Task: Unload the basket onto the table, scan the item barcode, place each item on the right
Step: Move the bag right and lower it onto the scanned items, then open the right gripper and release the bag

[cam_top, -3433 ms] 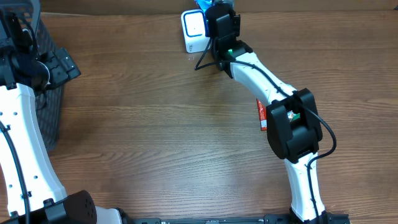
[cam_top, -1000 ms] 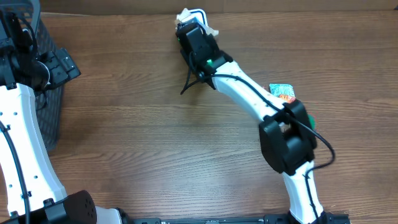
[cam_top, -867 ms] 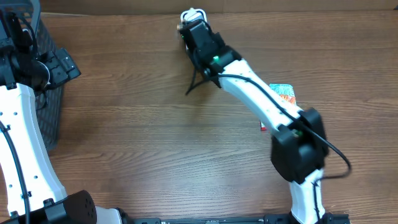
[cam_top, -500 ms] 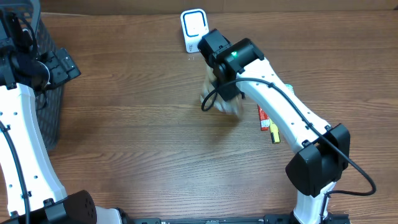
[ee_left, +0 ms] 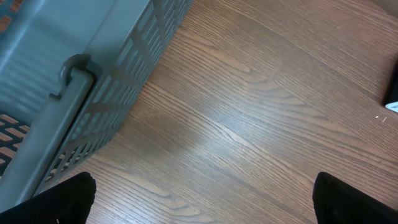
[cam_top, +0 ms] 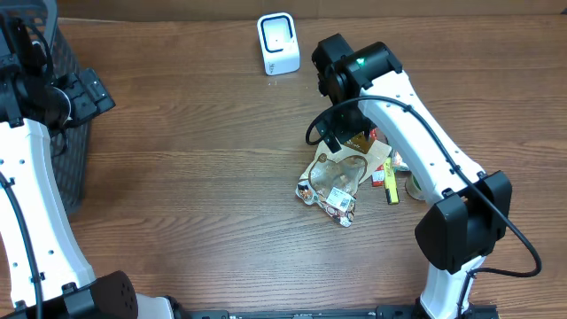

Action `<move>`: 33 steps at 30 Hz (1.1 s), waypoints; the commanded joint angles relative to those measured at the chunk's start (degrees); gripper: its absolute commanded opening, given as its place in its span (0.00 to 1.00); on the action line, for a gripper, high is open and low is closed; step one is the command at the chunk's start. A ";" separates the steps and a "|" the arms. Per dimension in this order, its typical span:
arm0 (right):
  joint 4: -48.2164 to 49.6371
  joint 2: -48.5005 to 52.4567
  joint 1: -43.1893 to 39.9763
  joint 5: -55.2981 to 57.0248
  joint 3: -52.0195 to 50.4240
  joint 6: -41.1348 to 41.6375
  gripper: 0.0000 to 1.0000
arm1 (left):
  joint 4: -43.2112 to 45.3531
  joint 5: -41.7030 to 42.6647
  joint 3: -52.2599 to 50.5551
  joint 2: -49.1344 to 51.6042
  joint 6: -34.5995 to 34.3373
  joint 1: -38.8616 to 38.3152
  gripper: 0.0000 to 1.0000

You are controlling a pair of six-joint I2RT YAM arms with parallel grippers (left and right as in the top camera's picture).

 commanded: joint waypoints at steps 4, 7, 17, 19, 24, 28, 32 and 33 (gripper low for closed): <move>0.31 0.50 0.07 -0.57 0.26 0.13 1.00 | -0.02 0.22 0.96 0.26 0.44 -0.13 1.00; 0.37 0.50 0.07 -0.57 0.24 0.13 1.00 | 0.00 0.22 0.96 0.26 0.44 -0.13 1.00; 3.98 0.50 0.04 -0.57 0.26 0.13 1.00 | -0.02 0.24 0.96 0.26 0.44 -0.13 1.00; 4.52 0.50 0.07 -0.57 0.26 0.13 1.00 | -0.02 0.24 0.96 0.24 0.44 -0.13 1.00; 5.88 0.50 0.07 -0.57 0.24 0.13 1.00 | -0.02 0.24 0.96 0.26 0.44 -0.13 1.00; 6.54 0.50 0.04 -0.57 0.24 0.13 1.00 | 0.00 0.22 0.96 0.26 0.44 -0.13 1.00; 6.78 0.50 0.07 -0.57 0.24 0.13 1.00 | -0.02 0.22 0.96 0.26 0.44 -0.13 1.00; 6.78 0.50 0.07 -0.57 0.26 0.13 1.00 | 0.00 0.22 0.96 0.26 0.44 -0.13 1.00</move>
